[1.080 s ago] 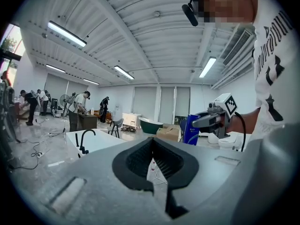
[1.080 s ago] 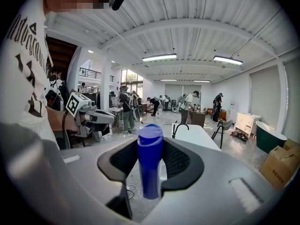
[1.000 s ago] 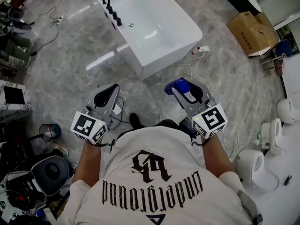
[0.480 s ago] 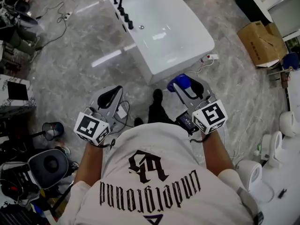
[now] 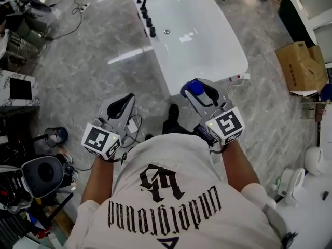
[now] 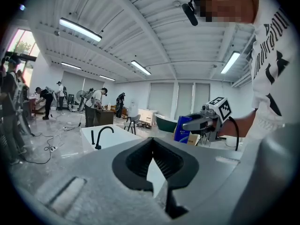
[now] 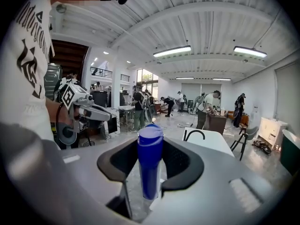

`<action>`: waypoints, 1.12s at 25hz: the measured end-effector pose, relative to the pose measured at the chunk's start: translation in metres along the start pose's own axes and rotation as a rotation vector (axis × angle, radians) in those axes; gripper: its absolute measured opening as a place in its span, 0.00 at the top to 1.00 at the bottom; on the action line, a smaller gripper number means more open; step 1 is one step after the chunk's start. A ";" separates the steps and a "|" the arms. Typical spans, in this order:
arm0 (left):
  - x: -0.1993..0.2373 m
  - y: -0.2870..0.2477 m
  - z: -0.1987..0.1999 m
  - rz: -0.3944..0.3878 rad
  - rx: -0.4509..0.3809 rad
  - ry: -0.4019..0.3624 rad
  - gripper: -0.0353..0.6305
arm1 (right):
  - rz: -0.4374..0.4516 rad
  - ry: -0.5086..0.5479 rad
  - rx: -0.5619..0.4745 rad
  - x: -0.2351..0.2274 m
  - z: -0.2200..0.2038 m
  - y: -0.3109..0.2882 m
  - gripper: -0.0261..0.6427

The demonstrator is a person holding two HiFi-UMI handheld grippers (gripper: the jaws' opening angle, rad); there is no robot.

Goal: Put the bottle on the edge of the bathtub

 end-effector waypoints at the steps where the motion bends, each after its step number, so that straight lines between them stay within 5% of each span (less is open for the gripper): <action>1: 0.006 -0.010 0.001 0.009 0.000 0.009 0.94 | 0.015 0.004 0.004 -0.010 -0.001 -0.009 0.73; 13: 0.065 -0.107 -0.006 0.125 0.045 0.047 0.94 | 0.205 0.036 0.043 -0.081 -0.036 -0.101 0.73; 28: 0.175 -0.181 -0.084 0.051 0.193 0.131 0.94 | 0.253 0.030 0.225 -0.091 -0.124 -0.233 0.73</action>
Point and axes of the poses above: the fingertips, and each gripper's own axes: y backward along the fingers, x to its left, z out of its top, the point moved 6 cm from there along y, backward along the fingers, and after that the axes turned 15 degrees about -z, right-handed, at the moved point
